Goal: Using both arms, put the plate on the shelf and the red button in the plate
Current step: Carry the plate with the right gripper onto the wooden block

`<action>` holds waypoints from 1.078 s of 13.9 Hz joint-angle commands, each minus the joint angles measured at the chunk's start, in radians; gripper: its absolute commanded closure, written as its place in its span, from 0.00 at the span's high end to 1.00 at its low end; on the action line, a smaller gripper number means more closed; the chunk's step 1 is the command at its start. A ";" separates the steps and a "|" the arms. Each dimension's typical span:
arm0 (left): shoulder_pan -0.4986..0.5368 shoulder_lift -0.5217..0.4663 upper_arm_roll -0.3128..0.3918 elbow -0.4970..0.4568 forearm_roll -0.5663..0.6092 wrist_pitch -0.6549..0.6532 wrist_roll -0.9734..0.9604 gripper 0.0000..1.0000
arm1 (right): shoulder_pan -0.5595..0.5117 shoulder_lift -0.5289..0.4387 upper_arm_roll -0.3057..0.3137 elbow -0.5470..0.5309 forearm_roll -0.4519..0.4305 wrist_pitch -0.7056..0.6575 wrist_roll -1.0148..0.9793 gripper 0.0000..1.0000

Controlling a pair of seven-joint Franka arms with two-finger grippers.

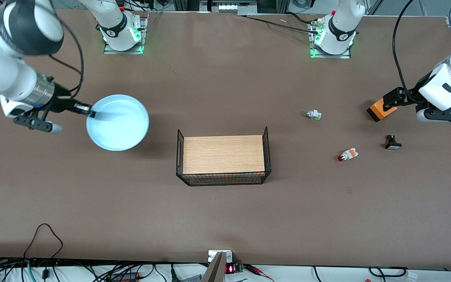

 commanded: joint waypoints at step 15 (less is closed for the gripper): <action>-0.004 0.007 0.002 0.029 0.024 -0.026 0.012 1.00 | 0.443 0.309 -0.011 0.198 0.006 0.290 0.718 0.00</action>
